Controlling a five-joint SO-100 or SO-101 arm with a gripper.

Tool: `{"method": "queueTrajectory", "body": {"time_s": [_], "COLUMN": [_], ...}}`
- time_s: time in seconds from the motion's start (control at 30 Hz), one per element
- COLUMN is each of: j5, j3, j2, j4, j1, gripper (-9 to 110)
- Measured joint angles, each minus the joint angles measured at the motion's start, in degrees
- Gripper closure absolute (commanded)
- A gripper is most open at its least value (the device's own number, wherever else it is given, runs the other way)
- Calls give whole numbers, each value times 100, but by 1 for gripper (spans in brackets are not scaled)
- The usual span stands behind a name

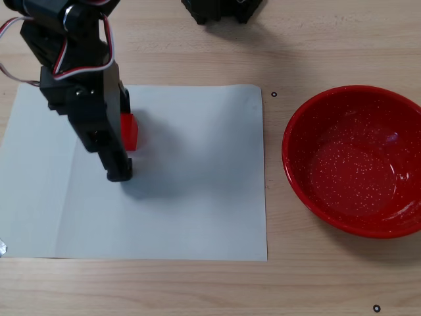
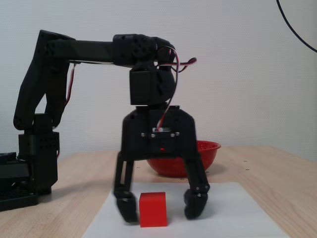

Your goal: Grasp the red cube and put it in the red bowl.

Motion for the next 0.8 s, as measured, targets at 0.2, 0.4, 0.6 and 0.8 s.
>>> {"method": "queueTrajectory", "body": {"time_s": [0.2,0.4,0.6,0.8], "j5": [123,88,-193,-387], "j3": [-79,-299,-940,-1696], "j2": [0,0,0,0], "j4": [149,519,1063,1635], "j1": [-18,-9,18,193], "gripper": [101,101,101,101]}}
